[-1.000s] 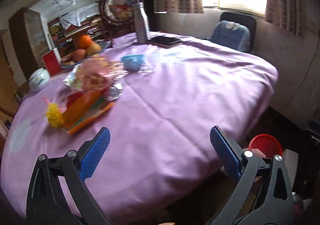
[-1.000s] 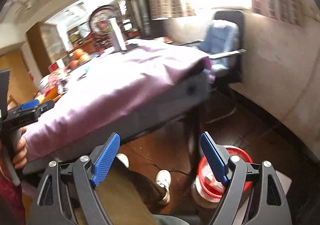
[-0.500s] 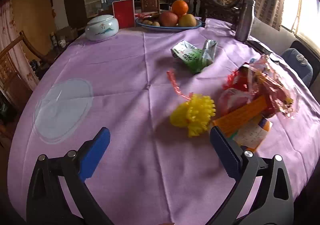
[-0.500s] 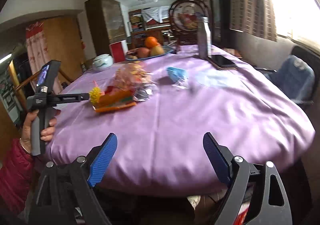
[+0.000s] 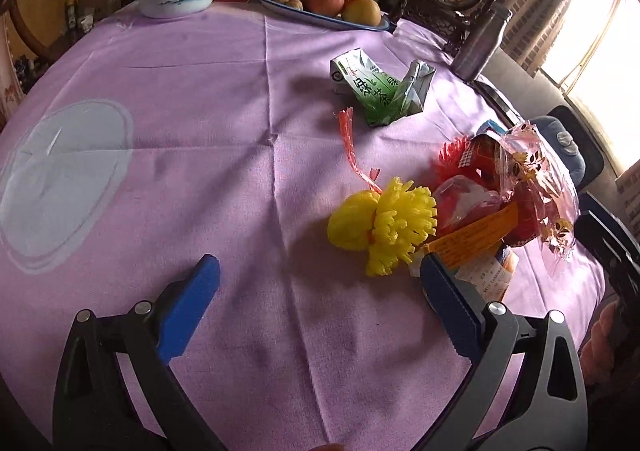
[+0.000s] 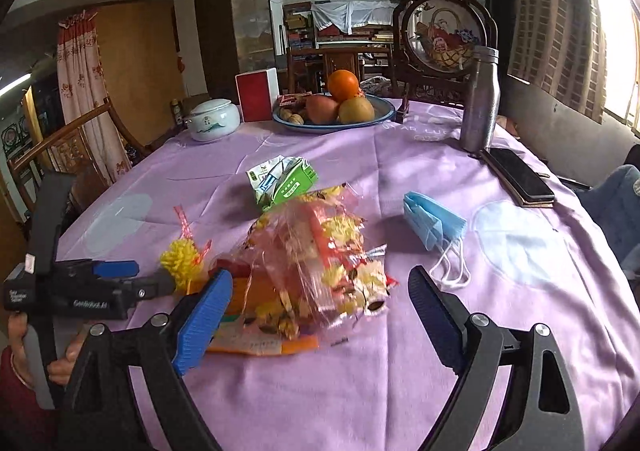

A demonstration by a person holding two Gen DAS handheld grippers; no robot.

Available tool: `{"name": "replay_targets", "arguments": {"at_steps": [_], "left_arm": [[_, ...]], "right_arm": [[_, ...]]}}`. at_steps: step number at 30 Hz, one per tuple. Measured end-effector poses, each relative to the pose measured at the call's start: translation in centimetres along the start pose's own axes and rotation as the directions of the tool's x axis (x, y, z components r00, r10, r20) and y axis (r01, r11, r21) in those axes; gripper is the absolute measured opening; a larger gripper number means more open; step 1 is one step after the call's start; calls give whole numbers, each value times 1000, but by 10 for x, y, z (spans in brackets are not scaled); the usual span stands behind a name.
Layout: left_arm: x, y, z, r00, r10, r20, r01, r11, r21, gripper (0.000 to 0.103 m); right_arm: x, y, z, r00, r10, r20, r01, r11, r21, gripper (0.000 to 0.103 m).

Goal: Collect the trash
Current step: 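Return both tools to the table and grasp the clear plastic bag with the right tool, then lift the clear plastic bag with the right tool while the left tool grasps the yellow flower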

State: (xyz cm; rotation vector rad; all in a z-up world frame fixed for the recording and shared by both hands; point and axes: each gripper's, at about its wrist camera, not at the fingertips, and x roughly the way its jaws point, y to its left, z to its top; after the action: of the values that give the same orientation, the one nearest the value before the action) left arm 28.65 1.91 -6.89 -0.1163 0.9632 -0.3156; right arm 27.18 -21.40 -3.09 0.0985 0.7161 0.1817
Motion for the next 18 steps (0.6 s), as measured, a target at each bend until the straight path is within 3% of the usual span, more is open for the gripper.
{"name": "replay_targets", "arguments": {"at_steps": [3,4,5,8,15,18], "left_arm": [[3,-2,0,1000,12,-8,-12,1000,17,96],[3,-2,0,1000,14,-9,-14,1000,18,96],[3,-3,0,1000,17,-10,-17,1000,21,96],[6,-4,1,999,33,-17,-33,999,34,96],[16,-20,-1,988,144,-54,-135,982,134,97],[20,-23,-2,983,174,-65,-162,973,162,97]], "right_arm": [[18,4,0,999,-28,-27,28,1000,-5,86],[19,4,-3,999,-40,-27,40,999,-9,70],[18,5,-6,999,-43,-24,43,999,-17,48],[-1,-2,-18,999,-33,23,33,999,-3,32],[-53,-38,-47,998,5,67,-11,995,96,35],[-64,-50,-64,998,-2,56,-6,991,137,30]]}}
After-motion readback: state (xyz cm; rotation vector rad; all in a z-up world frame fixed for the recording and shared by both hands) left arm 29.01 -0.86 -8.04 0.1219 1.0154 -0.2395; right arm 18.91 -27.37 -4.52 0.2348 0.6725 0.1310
